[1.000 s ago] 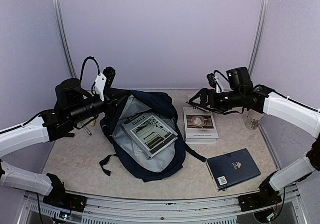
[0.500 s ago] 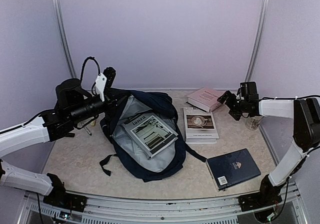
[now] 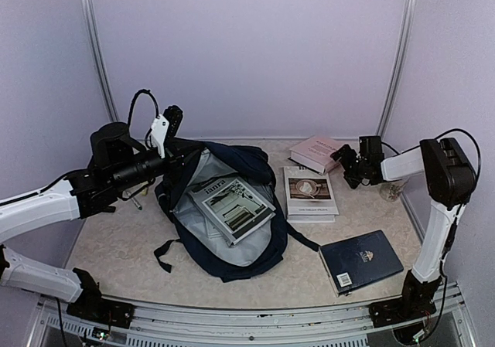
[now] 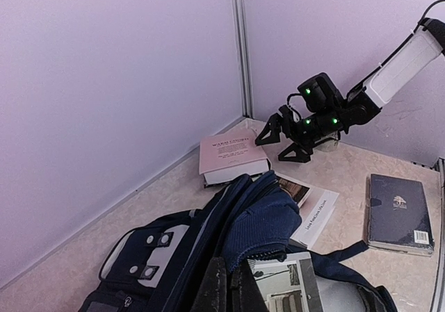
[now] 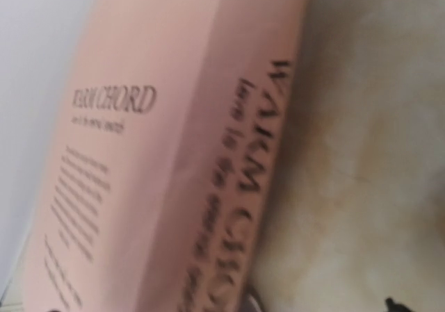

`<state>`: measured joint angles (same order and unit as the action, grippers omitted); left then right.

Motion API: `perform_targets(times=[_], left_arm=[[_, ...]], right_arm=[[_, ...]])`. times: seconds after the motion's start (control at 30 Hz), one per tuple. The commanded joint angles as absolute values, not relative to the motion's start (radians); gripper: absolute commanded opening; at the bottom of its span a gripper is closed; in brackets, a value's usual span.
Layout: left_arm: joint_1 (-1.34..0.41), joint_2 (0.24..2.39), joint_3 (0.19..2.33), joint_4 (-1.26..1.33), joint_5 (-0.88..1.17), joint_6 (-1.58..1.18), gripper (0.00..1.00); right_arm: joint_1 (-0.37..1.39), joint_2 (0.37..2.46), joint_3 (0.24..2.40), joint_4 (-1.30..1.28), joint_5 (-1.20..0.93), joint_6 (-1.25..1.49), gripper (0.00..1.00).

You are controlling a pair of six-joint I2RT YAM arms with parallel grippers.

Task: Pack the student bag
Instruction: Pick up the book from the corner of the board.

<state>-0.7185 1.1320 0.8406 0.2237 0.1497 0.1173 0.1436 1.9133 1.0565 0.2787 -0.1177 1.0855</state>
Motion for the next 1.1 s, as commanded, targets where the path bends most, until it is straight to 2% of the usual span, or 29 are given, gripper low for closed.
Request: perform_targets(times=[0.0,0.43,0.83,1.07], left_arm=[[-0.714,1.134,0.878,0.31,0.143,0.127,0.0],[-0.713,1.141,0.879,0.307,0.135,0.134,0.0],[-0.714,1.136,0.881,0.304,0.132,0.137,0.0],[-0.713,1.131,0.882,0.301,0.127,0.139,0.0]], right_arm=[[0.14,1.988,1.114,0.384,-0.163,1.118,0.97],[0.146,2.104,1.174,0.506,-0.243,1.145,0.77],[0.146,2.063,1.119,0.604,-0.246,1.138,0.32],[0.147,1.978,1.101,0.604,-0.252,1.08,0.23]])
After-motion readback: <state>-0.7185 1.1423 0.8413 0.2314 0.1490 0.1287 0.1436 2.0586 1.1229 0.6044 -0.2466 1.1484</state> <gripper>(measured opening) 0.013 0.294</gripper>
